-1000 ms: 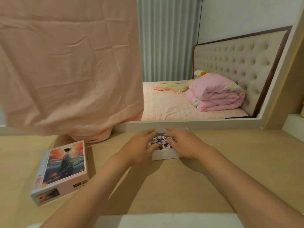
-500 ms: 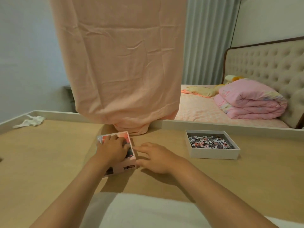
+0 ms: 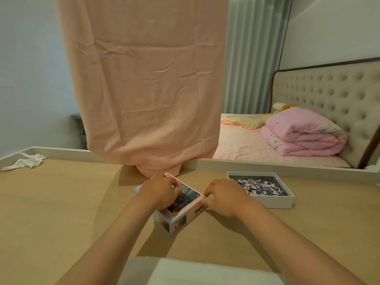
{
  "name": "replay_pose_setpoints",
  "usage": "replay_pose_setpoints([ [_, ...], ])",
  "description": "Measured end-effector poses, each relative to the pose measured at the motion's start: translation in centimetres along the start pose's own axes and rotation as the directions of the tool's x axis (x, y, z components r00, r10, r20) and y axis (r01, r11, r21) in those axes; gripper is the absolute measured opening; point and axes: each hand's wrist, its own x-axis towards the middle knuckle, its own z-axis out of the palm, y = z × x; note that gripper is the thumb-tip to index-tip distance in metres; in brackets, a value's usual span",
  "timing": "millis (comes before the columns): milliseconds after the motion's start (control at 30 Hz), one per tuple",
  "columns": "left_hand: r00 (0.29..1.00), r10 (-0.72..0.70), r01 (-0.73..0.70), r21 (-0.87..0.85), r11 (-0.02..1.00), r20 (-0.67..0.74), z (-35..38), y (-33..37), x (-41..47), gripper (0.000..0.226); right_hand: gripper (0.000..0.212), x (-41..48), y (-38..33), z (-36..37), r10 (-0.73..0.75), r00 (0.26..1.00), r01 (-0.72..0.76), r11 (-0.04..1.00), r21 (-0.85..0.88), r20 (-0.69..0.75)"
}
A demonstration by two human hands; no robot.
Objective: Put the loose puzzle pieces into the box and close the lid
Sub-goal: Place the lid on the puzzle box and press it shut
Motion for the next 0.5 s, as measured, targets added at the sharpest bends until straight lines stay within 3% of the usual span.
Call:
replay_pose_setpoints([
  [100,0.999,-0.004,0.005,0.031,0.999,-0.046,-0.3,-0.1,1.0,0.044,0.046,-0.8,0.8,0.2,0.096,0.995,-0.095,0.983,0.158,-0.002],
  [167,0.997,-0.059,0.062,0.062,0.996,-0.05,-0.1,-0.5,1.6,0.053,0.061,-1.3,0.0,0.5,0.125,0.992,-0.122,0.931,0.343,0.015],
  [267,0.985,-0.163,0.161,0.041,0.986,0.061,0.5,-1.0,2.1,0.059,0.091,-1.5,-2.0,1.1,0.111,0.985,-0.166,0.824,0.542,0.133],
  [367,0.981,-0.174,0.177,-0.027,0.984,0.082,1.2,-1.3,2.2,0.044,0.136,-1.4,-3.5,1.6,0.08,0.965,-0.214,0.787,0.578,0.248],
  [500,0.981,-0.192,0.188,-0.094,0.978,-0.037,0.8,-2.0,2.0,0.037,0.153,-1.1,-3.3,1.7,0.099,0.984,-0.172,0.759,0.628,0.15],
])
